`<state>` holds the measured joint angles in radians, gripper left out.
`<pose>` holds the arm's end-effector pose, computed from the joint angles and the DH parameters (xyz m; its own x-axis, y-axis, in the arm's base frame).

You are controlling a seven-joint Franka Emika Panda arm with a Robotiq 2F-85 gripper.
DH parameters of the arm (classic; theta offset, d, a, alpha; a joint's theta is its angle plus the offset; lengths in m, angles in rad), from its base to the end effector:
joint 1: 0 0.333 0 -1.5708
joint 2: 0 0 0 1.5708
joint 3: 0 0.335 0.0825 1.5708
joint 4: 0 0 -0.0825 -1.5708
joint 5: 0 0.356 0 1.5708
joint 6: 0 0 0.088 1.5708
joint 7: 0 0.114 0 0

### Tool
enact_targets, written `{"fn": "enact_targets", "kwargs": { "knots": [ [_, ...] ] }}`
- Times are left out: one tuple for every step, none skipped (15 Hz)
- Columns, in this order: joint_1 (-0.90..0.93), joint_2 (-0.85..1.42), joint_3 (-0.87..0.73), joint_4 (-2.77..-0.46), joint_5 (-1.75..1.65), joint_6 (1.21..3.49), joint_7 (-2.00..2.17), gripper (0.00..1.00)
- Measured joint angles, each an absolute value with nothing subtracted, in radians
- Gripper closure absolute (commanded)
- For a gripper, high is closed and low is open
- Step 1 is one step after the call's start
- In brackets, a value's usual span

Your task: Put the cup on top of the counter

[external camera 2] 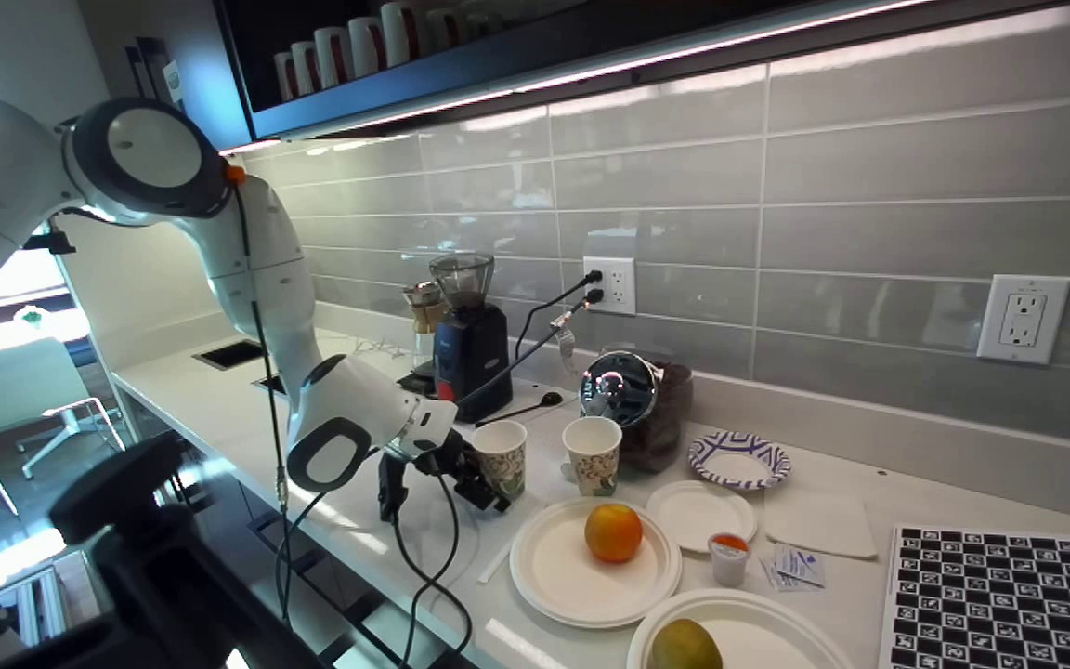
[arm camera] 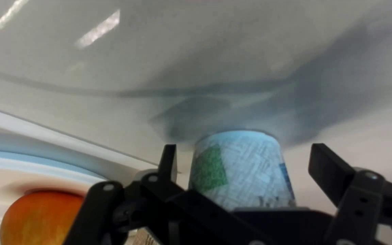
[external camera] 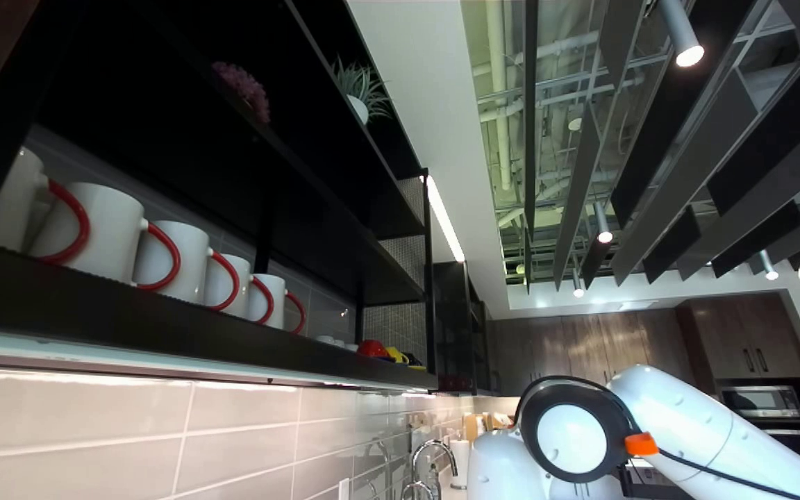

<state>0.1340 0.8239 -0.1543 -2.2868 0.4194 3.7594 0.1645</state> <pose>0.5258 -0.0656 0.1196 0.6577 -0.3881 0.6456 -0.4950 -0.8687 -0.0179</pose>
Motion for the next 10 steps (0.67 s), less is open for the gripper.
{"fn": "enact_targets", "kwargs": {
  "knots": [
    [0.134,0.826,-0.149,-2.287,0.419,3.755,0.164,0.0],
    [0.133,0.825,-0.143,-2.287,0.419,3.75,0.164,0.0],
    [0.133,0.824,-0.137,-2.287,0.419,3.745,0.164,0.0],
    [0.133,0.819,-0.133,-2.288,0.419,3.737,0.164,0.0],
    [0.134,0.81,-0.13,-2.29,0.419,3.722,0.164,0.0],
    [0.134,0.797,-0.127,-2.296,0.419,3.703,0.164,0.0],
    [0.134,0.783,-0.125,-2.303,0.419,3.682,0.165,0.0],
    [0.134,0.767,-0.122,-2.311,0.419,3.662,0.165,0.0],
    [0.134,0.748,-0.121,-2.32,0.419,3.639,0.165,0.0],
    [0.135,0.729,-0.12,-2.331,0.419,3.619,0.165,0.0]
  ]
}}
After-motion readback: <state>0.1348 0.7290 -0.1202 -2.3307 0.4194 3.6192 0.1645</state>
